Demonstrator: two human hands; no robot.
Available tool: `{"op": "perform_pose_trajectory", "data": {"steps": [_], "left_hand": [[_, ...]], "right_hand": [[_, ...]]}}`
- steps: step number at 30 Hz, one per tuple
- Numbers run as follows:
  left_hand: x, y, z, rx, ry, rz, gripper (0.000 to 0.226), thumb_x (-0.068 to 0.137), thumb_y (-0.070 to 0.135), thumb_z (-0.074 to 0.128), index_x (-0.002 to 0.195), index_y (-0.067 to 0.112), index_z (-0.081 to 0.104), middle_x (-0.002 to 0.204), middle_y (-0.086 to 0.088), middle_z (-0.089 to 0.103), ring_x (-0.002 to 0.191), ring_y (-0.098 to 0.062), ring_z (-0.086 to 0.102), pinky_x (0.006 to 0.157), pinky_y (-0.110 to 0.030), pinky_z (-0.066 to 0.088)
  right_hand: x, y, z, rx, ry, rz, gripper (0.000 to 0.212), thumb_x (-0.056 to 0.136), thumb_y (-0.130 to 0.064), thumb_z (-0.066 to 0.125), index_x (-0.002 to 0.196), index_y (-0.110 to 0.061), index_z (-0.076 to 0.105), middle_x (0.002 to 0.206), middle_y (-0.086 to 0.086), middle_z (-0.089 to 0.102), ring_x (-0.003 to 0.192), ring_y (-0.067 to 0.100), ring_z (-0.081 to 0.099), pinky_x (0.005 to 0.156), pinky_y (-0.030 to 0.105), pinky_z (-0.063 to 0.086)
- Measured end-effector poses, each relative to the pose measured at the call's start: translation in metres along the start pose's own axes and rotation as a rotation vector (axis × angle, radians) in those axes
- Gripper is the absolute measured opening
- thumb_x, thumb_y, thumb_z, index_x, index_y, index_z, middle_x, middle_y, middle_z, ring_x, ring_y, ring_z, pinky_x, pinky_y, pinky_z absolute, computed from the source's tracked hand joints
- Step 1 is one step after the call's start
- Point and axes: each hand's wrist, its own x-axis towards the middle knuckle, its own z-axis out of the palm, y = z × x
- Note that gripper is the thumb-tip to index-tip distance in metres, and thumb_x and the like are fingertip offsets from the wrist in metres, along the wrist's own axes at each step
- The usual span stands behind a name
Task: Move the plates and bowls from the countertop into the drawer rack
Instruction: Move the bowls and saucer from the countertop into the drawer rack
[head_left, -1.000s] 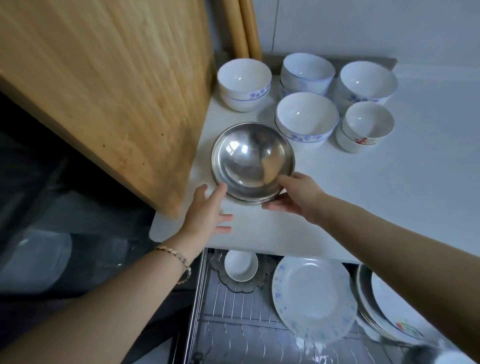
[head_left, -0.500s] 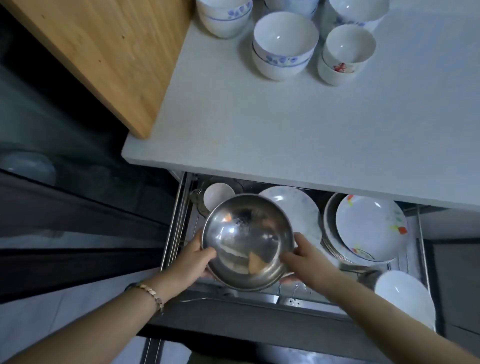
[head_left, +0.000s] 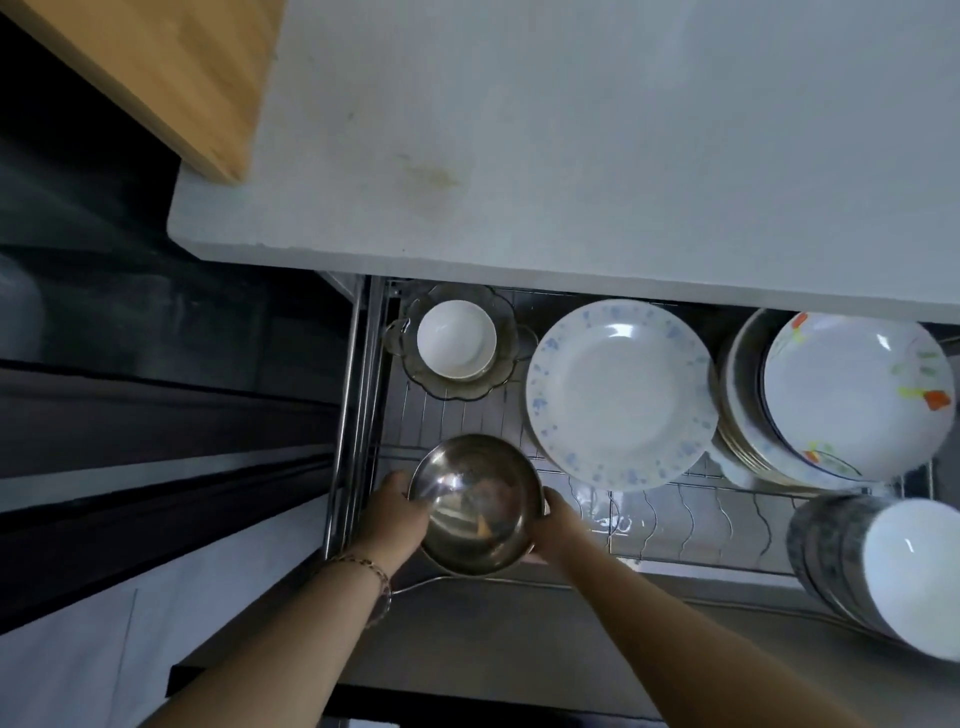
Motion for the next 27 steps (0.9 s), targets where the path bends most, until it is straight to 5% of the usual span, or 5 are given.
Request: {"op": "perform_pose_trajectory", "data": {"steps": [5,13,18,23,27], "left_hand": [[0.014,0.006,-0.006,0.068,0.007,-0.001,0.045,0.095,0.012,0.045,0.139,0.009,0.039,0.099,-0.007,0.062,0.056,-0.009,0.05,0.045,-0.017,0.041],[0.012,-0.002,0.0,0.126,-0.114,0.04,0.032,0.1,0.011,0.033,0.113,0.016,0.062,0.085,-0.004,0.064,0.08,-0.025,0.064,0.079,-0.041,0.056],[0.017,-0.007,0.007,0.191,-0.061,0.047,0.03,0.097,0.008,0.035,0.09,0.007,0.064,0.07,-0.001,0.057,0.061,-0.014,0.053,0.061,-0.027,0.048],[0.0,0.022,-0.004,0.261,0.009,0.113,0.039,0.097,0.011,0.041,0.135,0.013,0.045,0.127,-0.012,0.059,0.088,-0.021,0.066,0.067,-0.024,0.053],[-0.028,0.087,-0.031,0.139,0.078,0.361,0.033,0.096,0.012,0.044,0.128,0.012,0.054,0.125,-0.005,0.061,0.108,-0.02,0.061,0.081,-0.023,0.048]], "right_hand": [[0.018,0.006,0.004,-0.084,0.04,0.019,0.044,0.084,-0.008,0.058,0.128,-0.01,0.051,0.117,0.021,0.064,0.107,0.04,0.061,0.093,0.05,0.051],[0.006,0.001,0.001,-0.2,0.041,0.031,0.035,0.088,-0.003,0.045,0.122,-0.002,0.054,0.116,0.02,0.065,0.108,0.033,0.06,0.078,0.03,0.043],[0.007,0.0,-0.004,-0.29,0.036,0.028,0.036,0.087,-0.012,0.047,0.121,-0.005,0.052,0.117,0.017,0.065,0.095,0.03,0.062,0.079,0.03,0.049],[-0.019,-0.024,-0.022,-0.554,-0.013,0.04,0.058,0.085,-0.035,0.058,0.134,-0.006,0.043,0.13,0.011,0.056,0.118,0.026,0.056,0.093,0.031,0.045],[-0.055,-0.078,-0.058,-0.666,-0.077,-0.131,0.04,0.091,-0.025,0.049,0.119,0.001,0.059,0.125,0.014,0.062,0.111,0.026,0.061,0.088,0.028,0.047]]}}
